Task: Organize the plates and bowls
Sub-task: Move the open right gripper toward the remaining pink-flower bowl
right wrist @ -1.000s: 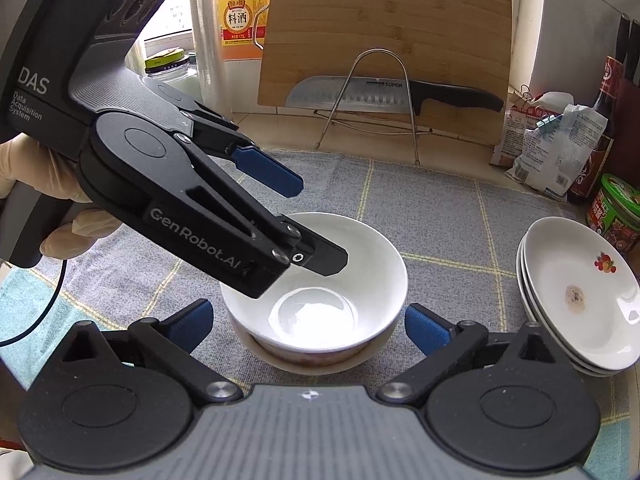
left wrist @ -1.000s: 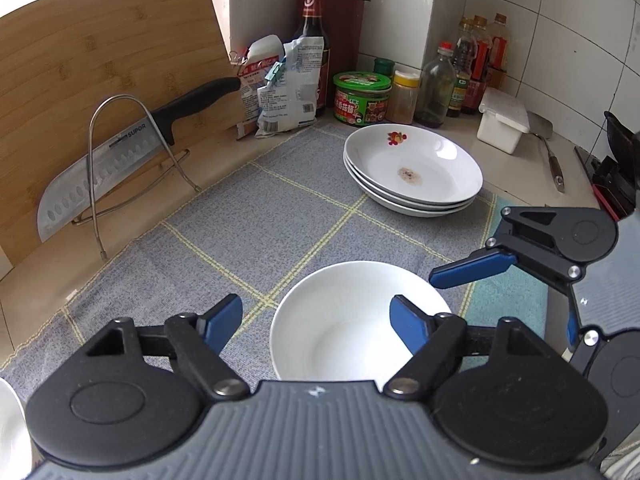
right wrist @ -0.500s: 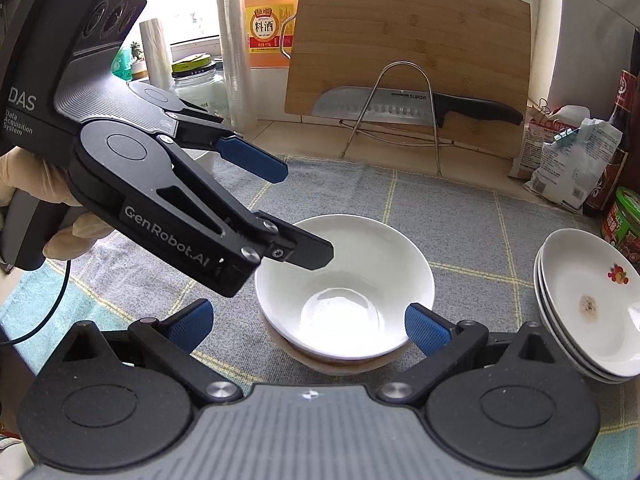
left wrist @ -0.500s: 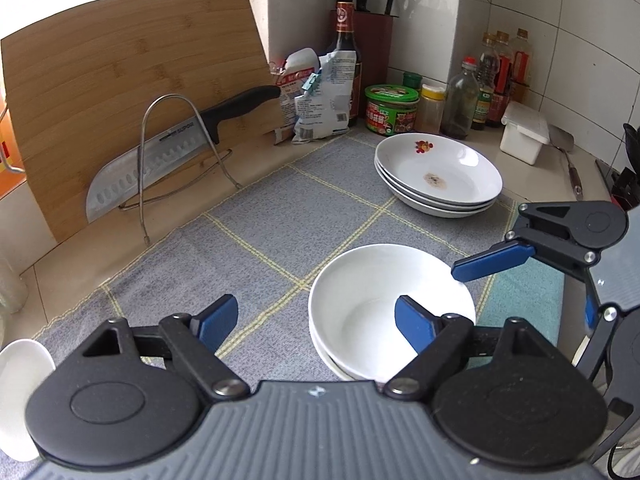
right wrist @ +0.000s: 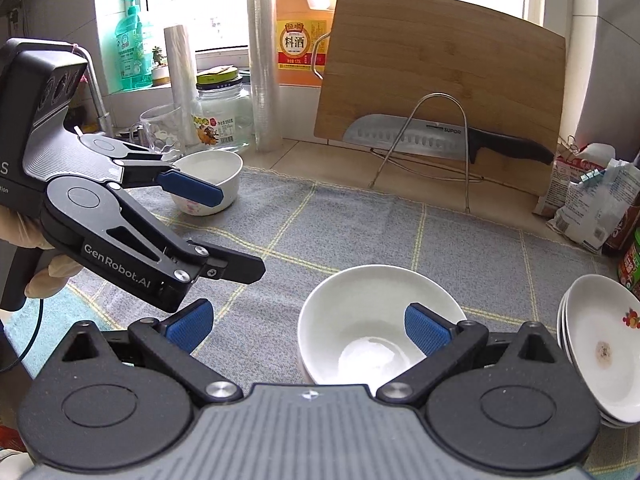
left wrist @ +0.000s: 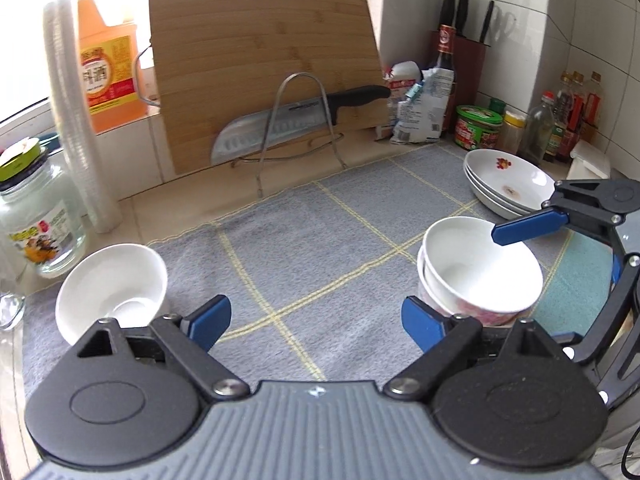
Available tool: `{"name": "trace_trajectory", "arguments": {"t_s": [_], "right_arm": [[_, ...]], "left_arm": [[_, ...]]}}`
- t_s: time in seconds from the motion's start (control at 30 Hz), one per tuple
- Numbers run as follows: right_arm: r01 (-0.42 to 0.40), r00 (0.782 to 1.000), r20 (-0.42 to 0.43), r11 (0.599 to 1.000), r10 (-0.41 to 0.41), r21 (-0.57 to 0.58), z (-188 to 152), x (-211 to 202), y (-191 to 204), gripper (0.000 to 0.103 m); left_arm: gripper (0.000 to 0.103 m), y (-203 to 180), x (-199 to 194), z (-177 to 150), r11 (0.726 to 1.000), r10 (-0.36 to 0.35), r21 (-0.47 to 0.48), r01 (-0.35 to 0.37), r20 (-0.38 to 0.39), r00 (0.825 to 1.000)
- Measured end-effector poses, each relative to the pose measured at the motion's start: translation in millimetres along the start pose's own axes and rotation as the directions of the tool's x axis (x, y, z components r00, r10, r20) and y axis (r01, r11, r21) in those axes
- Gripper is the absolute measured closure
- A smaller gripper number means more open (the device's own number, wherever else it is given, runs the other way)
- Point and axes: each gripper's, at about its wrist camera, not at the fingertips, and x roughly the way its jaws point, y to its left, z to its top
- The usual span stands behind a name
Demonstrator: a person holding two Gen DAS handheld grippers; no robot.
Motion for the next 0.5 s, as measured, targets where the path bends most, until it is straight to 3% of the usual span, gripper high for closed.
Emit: {"name": "trace_trajectory", "arguments": {"t_s": [0.1,0.27,0.5], "right_arm": [[0.002,1.000,0.006,0.999,-0.002,-0.054,9,3,10,0.000],[-0.021,1.000,0.016,0.997,0.022,-0.068,26,14,17,0.000],[-0.141,0.989,-0.046,0.986,0.138,-0.089,59,53,30,0.000]], "left_arm": [[0.004,17,-14,-11,0.998,0.051,-0.038,-0.050,0.028,0.998],[0.004,49,-12,-32,0.978,0.173,-0.124,-0.171,0.005,0.985],[0.004,85,7,-54,0.940,0.263,-0.217,-0.264,-0.037,0.964]]}}
